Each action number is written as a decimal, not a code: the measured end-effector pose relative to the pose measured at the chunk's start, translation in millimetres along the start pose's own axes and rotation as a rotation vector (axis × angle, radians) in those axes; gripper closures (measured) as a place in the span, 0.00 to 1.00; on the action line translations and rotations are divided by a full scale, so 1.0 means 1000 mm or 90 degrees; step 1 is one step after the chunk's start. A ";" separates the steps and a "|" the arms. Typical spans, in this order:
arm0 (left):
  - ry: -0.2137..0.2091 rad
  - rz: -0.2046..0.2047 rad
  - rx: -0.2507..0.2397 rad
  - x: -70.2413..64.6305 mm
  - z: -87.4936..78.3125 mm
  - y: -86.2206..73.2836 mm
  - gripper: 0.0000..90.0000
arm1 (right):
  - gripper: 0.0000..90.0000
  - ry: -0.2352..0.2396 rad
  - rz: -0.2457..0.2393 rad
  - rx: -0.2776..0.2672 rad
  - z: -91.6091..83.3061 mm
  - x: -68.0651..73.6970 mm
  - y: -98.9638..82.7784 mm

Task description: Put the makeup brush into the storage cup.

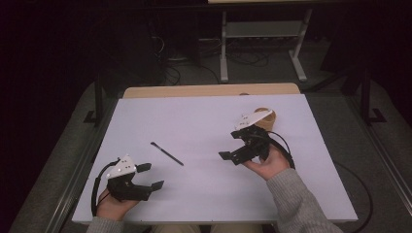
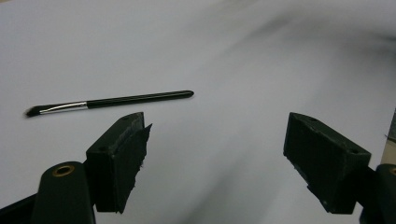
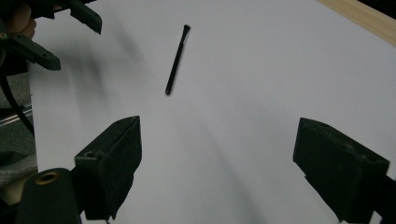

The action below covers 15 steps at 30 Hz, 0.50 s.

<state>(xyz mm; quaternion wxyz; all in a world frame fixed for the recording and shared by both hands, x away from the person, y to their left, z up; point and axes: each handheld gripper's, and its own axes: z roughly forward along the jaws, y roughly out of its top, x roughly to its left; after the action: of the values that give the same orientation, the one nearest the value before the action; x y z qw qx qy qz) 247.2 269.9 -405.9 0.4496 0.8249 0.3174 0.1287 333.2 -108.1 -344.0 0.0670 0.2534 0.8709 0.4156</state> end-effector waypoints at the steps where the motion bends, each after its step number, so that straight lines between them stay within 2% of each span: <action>1: 0.000 0.001 0.000 0.000 0.000 0.000 0.23 | 0.16 0.003 -0.001 0.001 0.002 0.000 0.003; 15: 0.005 0.001 -0.005 0.001 -0.001 0.000 0.23 | 0.17 0.024 -0.018 0.018 0.026 0.002 0.034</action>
<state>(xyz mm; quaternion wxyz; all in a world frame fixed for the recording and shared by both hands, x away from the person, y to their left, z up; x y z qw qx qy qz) 247.3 271.4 -405.4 0.4514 0.8228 0.3184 0.1335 353.2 -71.0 -334.4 0.0528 0.2337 0.8814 0.4072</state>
